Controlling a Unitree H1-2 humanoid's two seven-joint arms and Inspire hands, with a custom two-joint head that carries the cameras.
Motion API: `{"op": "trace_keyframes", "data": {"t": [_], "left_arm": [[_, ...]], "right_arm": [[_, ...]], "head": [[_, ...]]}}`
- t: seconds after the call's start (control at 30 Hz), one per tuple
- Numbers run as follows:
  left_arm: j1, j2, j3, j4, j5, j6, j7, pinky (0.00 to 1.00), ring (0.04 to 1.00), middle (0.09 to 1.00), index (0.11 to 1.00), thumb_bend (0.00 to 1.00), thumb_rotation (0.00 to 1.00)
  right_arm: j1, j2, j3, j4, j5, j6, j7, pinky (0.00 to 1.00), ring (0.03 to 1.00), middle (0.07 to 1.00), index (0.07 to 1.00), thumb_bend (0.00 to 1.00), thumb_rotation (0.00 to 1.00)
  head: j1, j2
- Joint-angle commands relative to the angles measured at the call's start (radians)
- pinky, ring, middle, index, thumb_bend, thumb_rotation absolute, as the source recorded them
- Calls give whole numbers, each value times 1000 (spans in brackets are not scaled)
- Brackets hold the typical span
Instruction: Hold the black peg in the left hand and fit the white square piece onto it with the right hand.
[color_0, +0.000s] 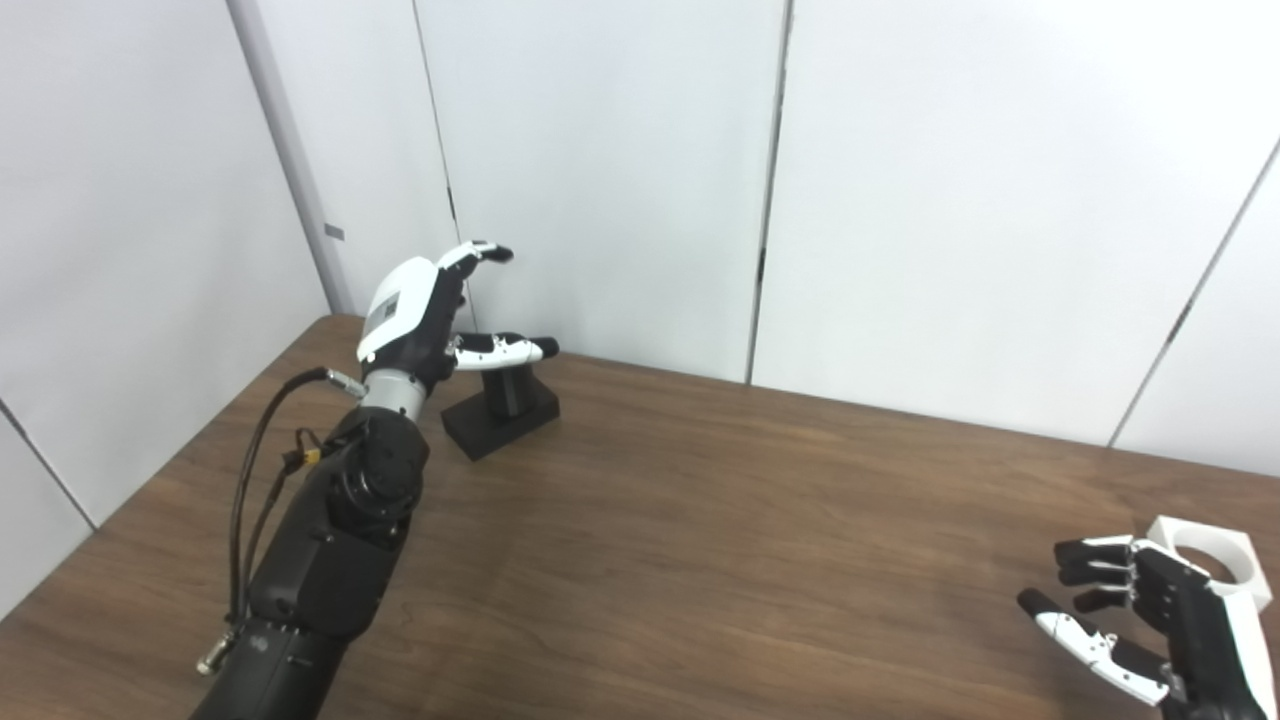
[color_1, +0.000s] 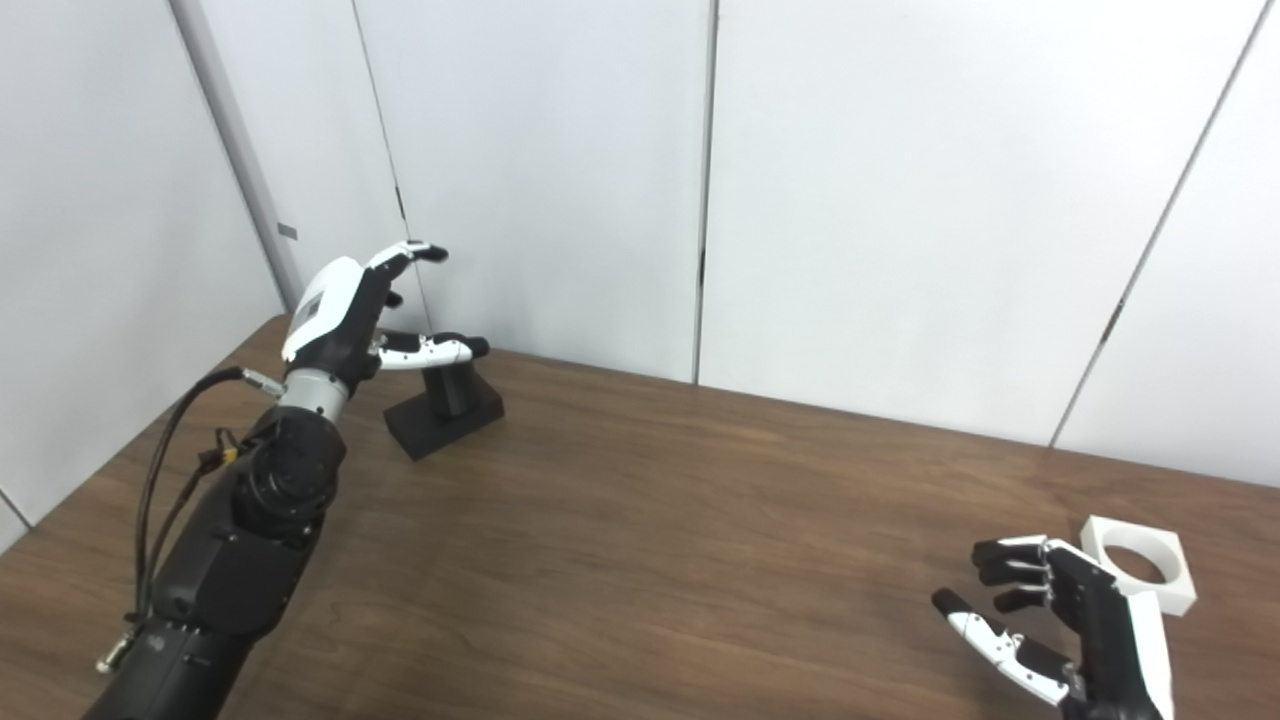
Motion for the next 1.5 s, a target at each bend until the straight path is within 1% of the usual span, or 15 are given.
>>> {"op": "trace_keyframes", "data": {"t": [0.0, 0.07, 0.13, 0.23, 0.27, 0.37, 0.5, 0.67, 0.73, 0.87, 0.97, 1.07, 1.2, 1.3, 1.47], "left_arm": [[-61, 30, -2, 9, 35, 12, 38, 783, 960, 961, 878, 999, 340], [-65, 33, -10, 23, 48, 29, 40, 811, 975, 975, 886, 1000, 351], [-68, 39, -18, 36, 62, 49, 38, 867, 993, 988, 897, 1000, 374], [-70, 50, -30, 49, 72, 73, 32, 935, 1000, 999, 906, 1000, 395], [-70, 55, -35, 52, 76, 84, 27, 945, 1000, 1000, 907, 1000, 400], [-71, 67, -47, 72, 86, 105, 23, 925, 1000, 1000, 909, 1000, 420], [-68, 78, -61, 101, 94, 108, 34, 924, 1000, 1000, 899, 1000, 414], [-75, 99, -99, 145, 130, 131, 34, 929, 1000, 1000, 898, 1000, 453], [-79, 105, -112, 162, 142, 147, 28, 946, 1000, 1000, 896, 1000, 457], [-81, 112, -130, 186, 146, 179, 16, 983, 1000, 1000, 898, 1000, 466], [-82, 117, -141, 202, 143, 194, 9, 989, 1000, 1000, 892, 1000, 463], [-80, 119, -151, 215, 141, 212, -4, 997, 1000, 1000, 885, 998, 456], [-79, 128, -165, 240, 135, 208, -15, 974, 1000, 1000, 879, 1000, 505], [-79, 129, -166, 250, 124, 211, -26, 993, 1000, 1000, 876, 1000, 490], [-77, 125, -170, 280, 117, 194, -18, 987, 1000, 1000, 868, 1000, 472]], "right_arm": [[-21, -16, -5, -39, -3, -21, -5, 452, 555, 607, 490, 496, 117], [-22, -15, -6, -40, -2, -17, -5, 449, 552, 606, 490, 496, 117], [-19, -13, -7, -47, 3, -7, -1, 452, 558, 612, 490, 496, 117], [-19, -11, -9, -51, 14, -7, 2, 450, 558, 616, 490, 495, 117], [-19, -11, -9, -51, 15, -8, 1, 450, 558, 617, 490, 495, 117], [-20, -11, -9, -53, 9, -1, 0, 456, 559, 616, 490, 495, 116], [-20, -11, -8, -63, 1, 17, 0, 466, 569, 617, 490, 495, 117], [-19, -16, -5, -68, 2, 20, 3, 467, 570, 618, 490, 495, 116], [-19, -17, -6, -69, 3, 19, 3, 483, 580, 620, 490, 495, 117], [-17, -15, -9, -74, 10, 27, 6, 478, 581, 625, 490, 495, 117], [-15, -9, -13, -81, 26, 43, 9, 492, 593, 633, 490, 495, 117], [-13, -12, -11, -83, 19, 34, 6, 492, 593, 630, 490, 495, 117], [-14, -12, -12, -87, 15, 39, 7, 483, 591, 632, 490, 495, 117], [-15, -7, -17, -89, 25, 47, 7, 486, 590, 629, 491, 495, 117], [-16, -6, -17, -89, 27, 44, 6, 476, 577, 620, 490, 495, 117]], "head": [[0, 1], [0, 1], [1, 6], [1, 7], [1, 7], [-1, 8], [1, 12], [2, 14], [2, 15], [1, 16], [1, 16], [1, 20], [-1, 27], [-3, 28], [-3, 28]]}}
